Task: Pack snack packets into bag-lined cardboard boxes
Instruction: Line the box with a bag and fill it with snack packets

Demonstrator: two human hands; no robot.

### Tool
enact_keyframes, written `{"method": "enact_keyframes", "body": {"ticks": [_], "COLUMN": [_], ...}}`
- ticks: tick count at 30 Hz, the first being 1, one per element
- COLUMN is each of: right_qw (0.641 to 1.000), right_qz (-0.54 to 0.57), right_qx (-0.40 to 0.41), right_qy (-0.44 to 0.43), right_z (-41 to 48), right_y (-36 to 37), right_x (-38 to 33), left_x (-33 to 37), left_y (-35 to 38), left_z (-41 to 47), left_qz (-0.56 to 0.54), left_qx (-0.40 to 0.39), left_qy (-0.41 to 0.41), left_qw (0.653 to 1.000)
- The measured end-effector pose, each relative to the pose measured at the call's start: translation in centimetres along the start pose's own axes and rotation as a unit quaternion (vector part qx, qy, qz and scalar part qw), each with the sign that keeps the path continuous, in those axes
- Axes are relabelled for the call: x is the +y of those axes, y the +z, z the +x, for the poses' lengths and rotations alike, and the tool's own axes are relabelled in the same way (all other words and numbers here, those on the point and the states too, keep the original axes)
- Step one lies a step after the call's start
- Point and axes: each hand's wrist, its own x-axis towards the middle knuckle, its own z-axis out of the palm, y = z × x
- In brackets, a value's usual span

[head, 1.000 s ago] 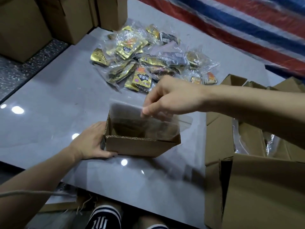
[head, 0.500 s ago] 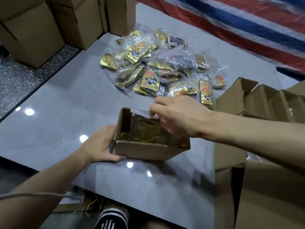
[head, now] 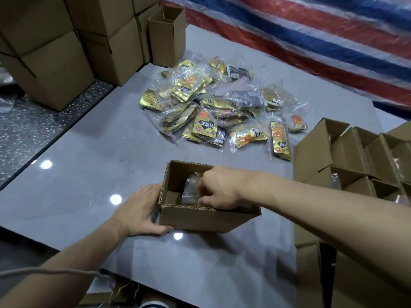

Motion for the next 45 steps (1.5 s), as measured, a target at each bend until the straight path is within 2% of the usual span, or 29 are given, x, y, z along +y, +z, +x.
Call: {"method": "enact_keyframes", "body": {"ticks": [5, 9, 11, 14, 16, 17, 18, 20, 23, 25, 27, 31, 33, 37, 40, 45], "right_qw": [0.993, 0.970, 0.964, 0.944, 0.903, 0.866, 0.826, 0.764, 0.681, 0.654, 0.681, 0.814, 0.854, 0.875, 0.887, 0.884], "right_qz": [0.094, 0.201, 0.218, 0.299, 0.405, 0.473, 0.525, 0.560, 0.578, 0.592, 0.581, 0.455, 0.392, 0.289, 0.218, 0.147], "right_qx": [-0.002, 0.064, 0.082, 0.089, 0.118, 0.150, 0.198, 0.315, 0.429, 0.425, 0.364, 0.227, 0.202, 0.249, 0.247, 0.283], "right_qy": [0.065, 0.119, 0.130, 0.105, 0.080, 0.063, 0.049, 0.052, 0.133, 0.201, 0.259, 0.280, 0.277, 0.297, 0.323, 0.341], "right_z": [1.5, 0.5, -0.6, -2.4, -3.6, -4.1, -4.4, -3.9, -0.8, 2.3, 5.2, 9.0, 10.0, 11.5, 12.2, 11.1], "right_y": [-1.2, 0.2, 1.0, 0.7, -0.8, -1.7, -2.8, -4.7, -6.2, -5.7, -3.9, 2.0, 4.1, 5.9, 6.3, 7.5], "right_x": [-0.7, -1.3, -1.7, -1.2, 0.0, 0.7, 1.7, 4.0, 8.1, 10.8, 13.2, 16.8, 17.8, 17.9, 17.3, 16.6], "left_x": [0.1, 0.1, 0.3, 0.5, 0.3, 0.2, 0.1, -0.1, -0.2, -0.2, 0.2, 0.7, 1.1, 2.2, 2.7, 2.4], "left_y": [-0.2, -0.1, -0.3, -0.4, -0.3, -0.3, -0.2, -0.1, -0.2, -0.3, -0.5, -1.0, -1.2, -1.8, -1.9, -1.8], "left_z": [0.0, -0.2, -0.1, 0.1, 0.1, 0.0, 0.1, 0.1, 0.2, 0.3, 0.2, 0.0, -0.1, 0.2, 0.2, 0.3], "left_qz": [-0.013, -0.020, -0.032, -0.036, -0.041, -0.041, -0.040, -0.045, -0.055, -0.059, -0.073, -0.111, -0.114, -0.102, -0.085, -0.093], "left_qx": [0.006, 0.014, 0.013, 0.009, 0.007, 0.006, 0.004, 0.004, 0.011, 0.011, 0.004, 0.010, 0.010, 0.008, 0.013, 0.013], "left_qy": [0.012, 0.018, 0.021, 0.025, 0.029, 0.032, 0.034, 0.032, 0.029, 0.033, 0.032, -0.014, -0.024, -0.012, -0.007, 0.005], "left_qw": [1.000, 1.000, 0.999, 0.999, 0.999, 0.999, 0.999, 0.998, 0.998, 0.998, 0.997, 0.994, 0.993, 0.995, 0.996, 0.996]}}
